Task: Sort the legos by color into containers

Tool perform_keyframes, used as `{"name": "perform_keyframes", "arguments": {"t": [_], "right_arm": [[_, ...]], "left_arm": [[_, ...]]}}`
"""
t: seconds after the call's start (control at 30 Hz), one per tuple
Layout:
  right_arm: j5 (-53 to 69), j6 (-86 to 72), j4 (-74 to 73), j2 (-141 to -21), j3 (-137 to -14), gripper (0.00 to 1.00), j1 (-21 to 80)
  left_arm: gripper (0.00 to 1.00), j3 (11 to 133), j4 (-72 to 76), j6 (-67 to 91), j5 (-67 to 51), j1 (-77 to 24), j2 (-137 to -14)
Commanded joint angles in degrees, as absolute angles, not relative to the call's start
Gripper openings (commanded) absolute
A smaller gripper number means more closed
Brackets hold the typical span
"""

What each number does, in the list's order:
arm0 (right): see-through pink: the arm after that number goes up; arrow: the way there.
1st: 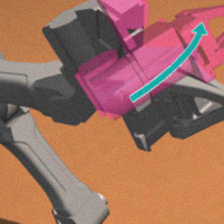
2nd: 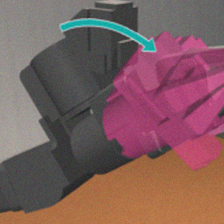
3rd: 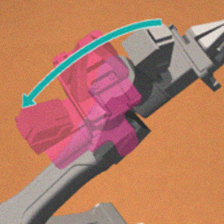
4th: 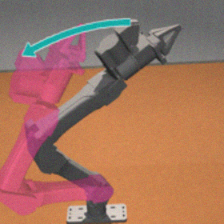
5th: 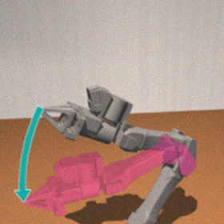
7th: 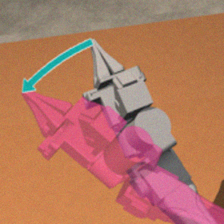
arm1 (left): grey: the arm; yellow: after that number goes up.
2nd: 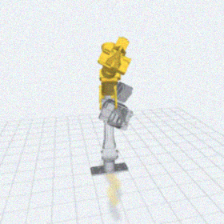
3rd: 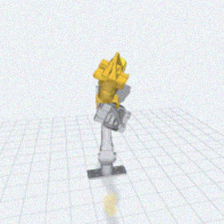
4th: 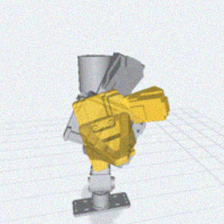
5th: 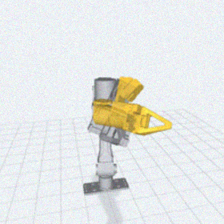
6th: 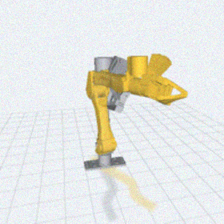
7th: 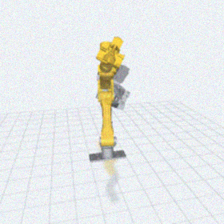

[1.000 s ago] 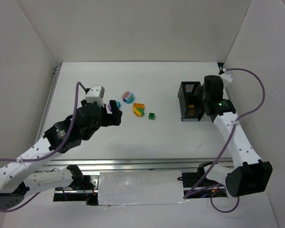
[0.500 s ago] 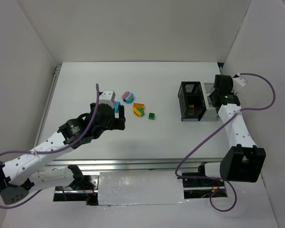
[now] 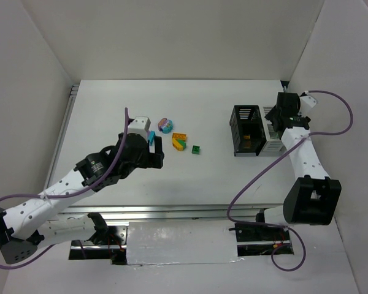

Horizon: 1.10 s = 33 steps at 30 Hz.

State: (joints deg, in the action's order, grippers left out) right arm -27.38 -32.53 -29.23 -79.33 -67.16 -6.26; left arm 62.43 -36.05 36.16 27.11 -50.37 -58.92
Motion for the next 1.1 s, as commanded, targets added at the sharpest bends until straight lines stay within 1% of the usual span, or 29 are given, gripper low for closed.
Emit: {"name": "perform_keyframes", "arguments": {"t": [0.0, 0.03, 0.13, 0.17, 0.23, 0.27, 0.3, 0.33, 0.37, 0.43, 0.5, 0.6, 0.63, 0.7, 0.8, 0.83, 0.93, 1.07], "right_arm": [[-28.0, -32.2, -28.5, -78.0, -69.5, 0.86, -6.3], [-29.1, -32.0, -29.0, -77.5, -70.0, 0.92, -4.7], [-29.0, -31.4, -30.1, -76.1, -71.5, 0.93, -1.3], [-26.0, -30.5, -30.0, -75.1, -71.9, 0.93, 3.9], [-21.6, -29.3, -29.2, -74.1, -72.8, 0.92, 10.9], [-19.1, -29.1, -29.4, -74.3, -73.4, 0.91, 18.2], [-18.1, -29.2, -29.6, -74.8, -74.4, 0.91, 21.7], [-17.6, -29.4, -30.3, -75.7, -75.1, 0.9, 24.4], [-17.6, -30.3, -31.1, -78.3, -76.0, 0.89, 28.3], [-18.7, -31.1, -31.2, -82.4, -77.0, 0.86, 31.5], [-20.3, -32.8, -30.9, -85.1, -77.5, 0.85, 34.4], [-23.4, -35.3, -31.7, -91.8, -80.2, 0.85, 36.6], [-24.3, -36.0, -32.9, -96.2, -81.6, 0.84, 36.8], [-26.4, -37.9, -35.7, -100.5, -85.8, 0.84, 37.3], [-27.7, -38.9, -36.4, -108.1, -88.4, 0.84, 37.6], [-28.1, -39.8, -36.6, -109.2, -88.8, 0.83, 37.6], [-27.2, -40.7, -36.2, -111.6, -88.9, 0.81, 37.7], [-25.1, -41.0, -33.9, -112.4, -86.2, 0.75, 37.5]], "left_arm": [[1.0, 64.6, -36.2, 35.9, 28.0, -50.1, -57.6], [1.0, 65.1, -36.6, 37.0, 29.0, -50.0, -57.7], [0.99, 67.8, -44.1, 40.9, 33.7, -46.9, -60.2], [1.0, 68.1, -45.6, 41.5, 34.1, -44.4, -60.9], [1.0, 68.5, -48.9, 42.9, 34.7, -41.1, -60.6], [1.0, 68.5, -50.1, 42.9, 34.6, -37.1, -59.6], [1.0, 68.5, -50.3, 42.6, 33.8, -34.8, -58.9], [0.99, 68.3, -50.4, 41.0, 33.1, -30.3, -58.2], [1.0, 68.2, -50.4, 39.8, 32.6, -28.4, -56.8], [1.0, 66.7, -49.8, 37.0, 32.7, -24.1, -55.5], [0.99, 65.0, -49.2, 36.0, 33.4, -22.9, -53.6], [1.0, 58.2, -44.2, 34.5, 33.7, -22.3, -51.2], [0.99, 56.5, -43.0, 33.1, 31.5, -21.6, -51.2], [1.0, 57.6, -44.5, 33.1, 31.6, -21.6, -52.8], [1.0, 56.8, -43.4, 32.0, 30.5, -21.4, -53.2], [1.0, 56.5, -42.5, 31.6, 28.5, -21.4, -53.1], [1.0, 56.4, -42.6, 31.5, 28.6, -21.4, -53.2], [0.99, 56.3, -42.2, 30.9, 27.5, -21.4, -53.3]]}}
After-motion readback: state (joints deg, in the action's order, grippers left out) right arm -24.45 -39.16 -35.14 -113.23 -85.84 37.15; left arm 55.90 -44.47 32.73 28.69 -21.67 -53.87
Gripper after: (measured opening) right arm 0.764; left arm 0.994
